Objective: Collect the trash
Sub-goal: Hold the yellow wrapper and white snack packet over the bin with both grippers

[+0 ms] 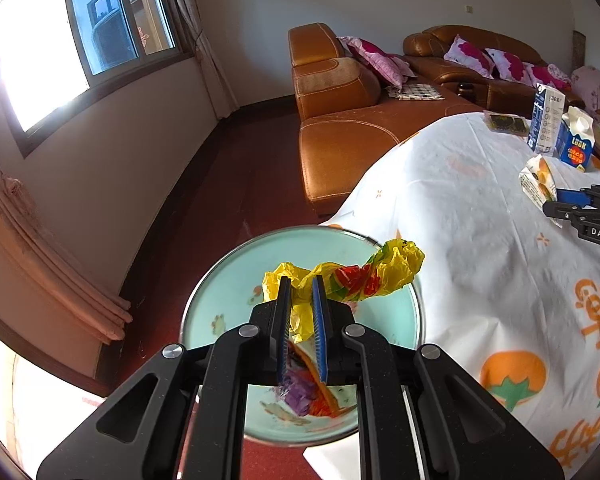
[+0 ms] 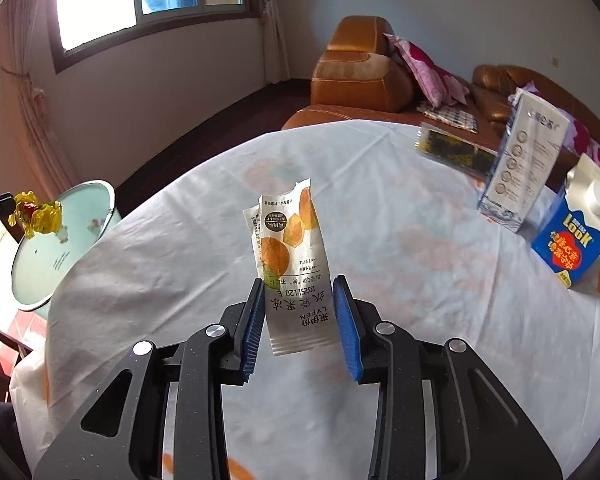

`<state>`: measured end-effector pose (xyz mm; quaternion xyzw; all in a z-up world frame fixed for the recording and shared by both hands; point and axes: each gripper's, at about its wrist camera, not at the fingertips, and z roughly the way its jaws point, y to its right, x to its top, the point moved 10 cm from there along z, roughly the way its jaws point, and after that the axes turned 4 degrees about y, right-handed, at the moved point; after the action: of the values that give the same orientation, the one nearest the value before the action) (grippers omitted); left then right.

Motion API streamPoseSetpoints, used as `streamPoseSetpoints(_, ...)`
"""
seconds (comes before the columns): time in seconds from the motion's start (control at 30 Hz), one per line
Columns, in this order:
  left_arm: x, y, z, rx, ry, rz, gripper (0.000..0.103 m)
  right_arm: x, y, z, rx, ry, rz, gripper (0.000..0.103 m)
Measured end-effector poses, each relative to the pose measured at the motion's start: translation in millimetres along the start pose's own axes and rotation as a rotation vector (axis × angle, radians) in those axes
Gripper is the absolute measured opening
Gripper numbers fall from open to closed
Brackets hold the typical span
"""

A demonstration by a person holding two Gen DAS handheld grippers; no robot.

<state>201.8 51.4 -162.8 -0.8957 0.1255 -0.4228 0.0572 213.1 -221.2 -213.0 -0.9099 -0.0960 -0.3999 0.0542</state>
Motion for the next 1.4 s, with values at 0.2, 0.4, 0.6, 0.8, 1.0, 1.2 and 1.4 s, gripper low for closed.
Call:
streamPoseSetpoints(0.2, -14, -21, -9, 0.064, -0.007, 0.008, 0.01, 8, -41, -5, -0.07, 0.03, -0.131, 0.034)
streamPoseSetpoints(0.4, -25, -39, -17, 0.113, -0.007, 0.01, 0.01, 20, -86, -2, -0.054, 0.053, -0.224, 0.034)
streamPoseSetpoints(0.6, -33, -54, -18, 0.156, -0.015, 0.006, 0.01, 29, -125, 2, -0.027, 0.066, -0.279, 0.034)
streamPoseSetpoints(0.8, -33, -63, -15, 0.182, -0.015, 0.005, 0.01, 34, -145, 9, -0.011, 0.07, -0.316, 0.034)
streamPoseSetpoints(1.0, -35, -72, -13, 0.201, -0.023, 0.001, 0.011, 38, -163, 11, 0.004, 0.077, -0.345, 0.034)
streamPoseSetpoints(1.2, -35, -78, -10, 0.226, -0.025, 0.008, 0.011, 43, -178, 15, 0.017, 0.083, -0.37, 0.034)
streamPoseSetpoints(1.4, -35, -81, -7, 0.232, -0.028, -0.001, 0.011, 45, -192, 21, 0.028, 0.082, -0.395, 0.034)
